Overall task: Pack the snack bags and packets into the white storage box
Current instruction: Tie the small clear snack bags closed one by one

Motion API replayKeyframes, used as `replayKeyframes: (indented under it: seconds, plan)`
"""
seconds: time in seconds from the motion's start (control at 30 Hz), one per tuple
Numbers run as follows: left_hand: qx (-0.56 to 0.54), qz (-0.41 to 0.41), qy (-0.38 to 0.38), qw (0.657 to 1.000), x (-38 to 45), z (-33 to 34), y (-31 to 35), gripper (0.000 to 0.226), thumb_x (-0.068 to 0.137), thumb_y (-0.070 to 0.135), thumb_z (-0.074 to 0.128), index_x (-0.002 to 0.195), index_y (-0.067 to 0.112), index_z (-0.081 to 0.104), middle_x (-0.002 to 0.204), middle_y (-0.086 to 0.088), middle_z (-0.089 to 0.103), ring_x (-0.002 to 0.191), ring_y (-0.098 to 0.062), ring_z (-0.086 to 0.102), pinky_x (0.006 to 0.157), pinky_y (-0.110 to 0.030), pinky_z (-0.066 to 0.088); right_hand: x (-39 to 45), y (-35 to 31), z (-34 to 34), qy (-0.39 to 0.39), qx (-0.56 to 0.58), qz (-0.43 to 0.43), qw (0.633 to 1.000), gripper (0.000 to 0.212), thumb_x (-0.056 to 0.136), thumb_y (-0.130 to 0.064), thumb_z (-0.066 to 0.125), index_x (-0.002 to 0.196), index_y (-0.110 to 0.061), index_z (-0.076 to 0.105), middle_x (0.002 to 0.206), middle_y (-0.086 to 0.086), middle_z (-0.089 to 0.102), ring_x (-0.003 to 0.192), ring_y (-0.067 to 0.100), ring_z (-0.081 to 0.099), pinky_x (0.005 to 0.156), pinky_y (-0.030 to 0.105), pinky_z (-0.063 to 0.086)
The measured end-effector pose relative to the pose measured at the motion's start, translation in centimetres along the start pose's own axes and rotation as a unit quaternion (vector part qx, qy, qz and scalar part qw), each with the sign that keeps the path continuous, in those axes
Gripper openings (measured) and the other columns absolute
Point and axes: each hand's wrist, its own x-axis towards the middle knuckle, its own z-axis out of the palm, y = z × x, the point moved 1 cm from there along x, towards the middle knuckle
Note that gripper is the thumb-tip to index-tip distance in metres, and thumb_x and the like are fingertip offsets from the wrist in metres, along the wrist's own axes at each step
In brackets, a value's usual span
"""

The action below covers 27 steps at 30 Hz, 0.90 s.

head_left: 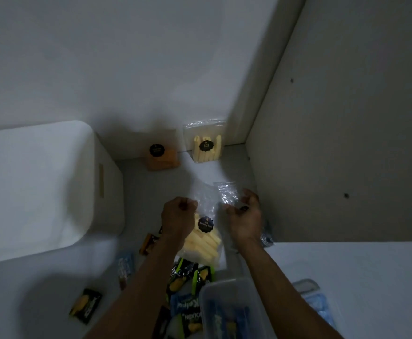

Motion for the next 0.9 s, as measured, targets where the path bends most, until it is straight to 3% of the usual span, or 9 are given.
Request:
replayKeyframes:
  seconds: [0.13, 0.23, 0.33, 0.43, 0.53, 0.63, 0.73, 0.8, 0.9]
  plan:
    - [-0.122, -0.016, -0.005, 0.992, -1.6, -1.0, 0.1, 0.013, 0.087, 0.016, 0.065, 0.076, 0.011, 0.070, 0.066, -0.006, 0.068, 0.059, -0.020, 0.059, 0.060, -0.037, 0.050, -0.4, -0.2, -0.1, 0.015, 0.032, 0.005, 0.999, 0.057, 0.080, -0.019, 0.079, 0.130, -0.020, 0.052, 0.122, 0.003, 0.056, 0.095, 0.014, 0.060, 0.086, 0.033, 0.054]
    - [-0.184, 0.000, 0.003, 0.983, -3.1, -2.4, 0.2, 0.005, 0.088, 0.009, 0.067, 0.084, 0.006, 0.068, 0.069, -0.005, 0.069, 0.061, -0.016, 0.061, 0.057, -0.033, 0.049, -0.9, -1.0, -0.4, -0.018, 0.080, 0.007, 0.997, 0.063, 0.078, -0.028, 0.080, 0.133, -0.024, 0.049, 0.131, 0.002, 0.055, 0.116, 0.019, 0.056, 0.099, 0.040, 0.051]
    - [-0.210, 0.025, 0.027, 0.977, -4.7, -4.5, 0.5, 0.006, 0.090, 0.010, 0.065, 0.086, 0.006, 0.067, 0.074, -0.004, 0.072, 0.065, -0.014, 0.065, 0.058, -0.031, 0.051, -2.2, -2.1, -0.6, -0.067, 0.110, -0.004, 0.992, 0.070, 0.074, -0.042, 0.079, 0.134, -0.028, 0.046, 0.131, 0.000, 0.057, 0.114, 0.019, 0.059, 0.092, 0.041, 0.056]
    - [-0.251, 0.047, 0.042, 0.966, -6.7, -6.6, 1.3, 0.006, 0.093, 0.006, 0.061, 0.090, 0.002, 0.065, 0.079, -0.008, 0.072, 0.069, -0.013, 0.069, 0.057, -0.024, 0.054, -3.7, -3.4, -0.9, -0.099, 0.133, -0.019, 0.986, 0.059, 0.084, -0.028, 0.076, 0.136, -0.026, 0.047, 0.123, 0.000, 0.060, 0.102, 0.011, 0.061, 0.075, 0.016, 0.053]
    - [-0.264, 0.068, 0.027, 0.962, -9.0, -8.5, 1.3, 0.006, 0.092, 0.006, 0.061, 0.089, 0.003, 0.066, 0.077, -0.006, 0.073, 0.070, -0.014, 0.069, 0.059, -0.026, 0.055, -6.1, -5.1, -1.2, -0.125, 0.199, -0.013, 0.972, 0.051, 0.086, -0.026, 0.075, 0.132, -0.025, 0.053, 0.113, 0.001, 0.066, 0.100, 0.016, 0.066, 0.083, 0.028, 0.056]
    - [-0.263, 0.087, 0.014, 0.961, -11.4, -10.2, 1.3, 0.008, 0.091, 0.009, 0.063, 0.085, 0.007, 0.068, 0.075, -0.006, 0.072, 0.071, -0.020, 0.067, 0.063, -0.033, 0.056, -8.7, -6.7, -2.0, -0.129, 0.269, -0.011, 0.954, 0.026, 0.086, -0.020, 0.074, 0.110, -0.015, 0.066, 0.096, 0.009, 0.070, 0.088, 0.023, 0.065, 0.077, 0.038, 0.054]
    - [-0.257, 0.120, 0.030, 0.959, -14.0, -12.0, 1.8, 0.013, 0.092, 0.017, 0.064, 0.082, 0.010, 0.069, 0.072, -0.005, 0.071, 0.068, -0.019, 0.066, 0.061, -0.032, 0.055, -11.7, -8.7, -3.4, -0.142, 0.284, -0.037, 0.948, 0.009, 0.087, -0.016, 0.072, 0.095, -0.013, 0.069, 0.087, 0.011, 0.070, 0.080, 0.020, 0.065, 0.071, 0.034, 0.054]
    - [-0.245, 0.162, 0.041, 0.955, -15.5, -13.4, 2.5, 0.011, 0.094, 0.019, 0.062, 0.088, 0.013, 0.070, 0.077, -0.004, 0.074, 0.072, -0.018, 0.070, 0.065, -0.033, 0.058, -13.8, -10.0, -4.4, -0.156, 0.275, -0.065, 0.947, 0.011, 0.088, -0.016, 0.070, 0.097, -0.010, 0.068, 0.085, 0.007, 0.073, 0.077, 0.015, 0.069, 0.070, 0.030, 0.056]
    - [-0.323, 0.171, 0.037, 0.930, -17.4, -15.6, 3.8, 0.009, 0.094, 0.018, 0.062, 0.097, 0.012, 0.068, 0.083, -0.005, 0.074, 0.078, -0.020, 0.069, 0.072, -0.041, 0.057, -16.4, -11.7, -5.9, -0.172, 0.249, -0.114, 0.946, 0.013, 0.090, -0.016, 0.068, 0.099, -0.006, 0.067, 0.084, 0.006, 0.074, 0.079, 0.015, 0.070, 0.074, 0.032, 0.057]
